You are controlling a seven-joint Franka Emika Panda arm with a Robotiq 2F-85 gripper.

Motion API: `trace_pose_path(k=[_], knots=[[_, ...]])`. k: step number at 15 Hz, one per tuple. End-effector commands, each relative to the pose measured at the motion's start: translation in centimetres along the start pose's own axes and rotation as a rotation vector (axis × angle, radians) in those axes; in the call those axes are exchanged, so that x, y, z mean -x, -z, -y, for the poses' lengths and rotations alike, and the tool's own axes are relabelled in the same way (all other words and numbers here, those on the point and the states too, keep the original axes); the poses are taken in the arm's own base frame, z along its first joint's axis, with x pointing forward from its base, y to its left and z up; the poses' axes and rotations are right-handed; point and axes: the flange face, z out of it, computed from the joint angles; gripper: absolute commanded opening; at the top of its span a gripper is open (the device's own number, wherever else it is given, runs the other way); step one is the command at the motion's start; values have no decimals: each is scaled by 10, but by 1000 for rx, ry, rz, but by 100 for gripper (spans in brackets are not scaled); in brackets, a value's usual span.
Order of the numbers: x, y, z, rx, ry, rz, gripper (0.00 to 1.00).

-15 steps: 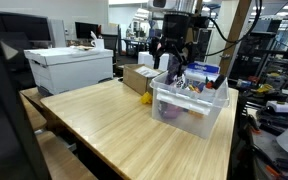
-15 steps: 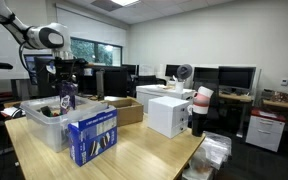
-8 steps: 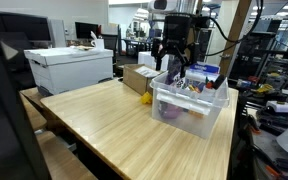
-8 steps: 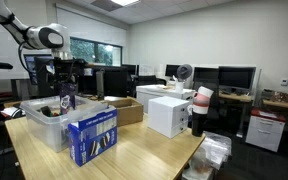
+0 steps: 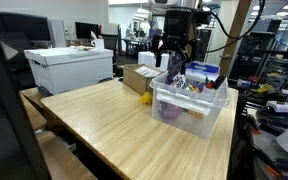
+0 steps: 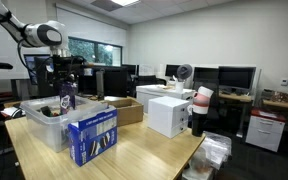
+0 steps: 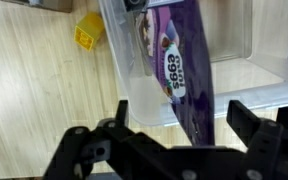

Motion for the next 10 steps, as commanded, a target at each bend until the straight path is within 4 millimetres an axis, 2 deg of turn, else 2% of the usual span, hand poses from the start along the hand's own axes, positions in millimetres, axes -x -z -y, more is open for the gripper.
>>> trace_pose_path(k=[1, 5, 6, 7, 8, 10], knots=[[-1, 8, 8, 9, -8, 31, 100], [-1, 8, 10, -2, -3, 37, 100], [-1, 8, 10, -2, -3, 37, 75], [-1, 8, 10, -3, -1, 40, 75], [-1, 8, 10, -3, -1, 40, 70], [-1, 8, 10, -3, 0, 40, 56]])
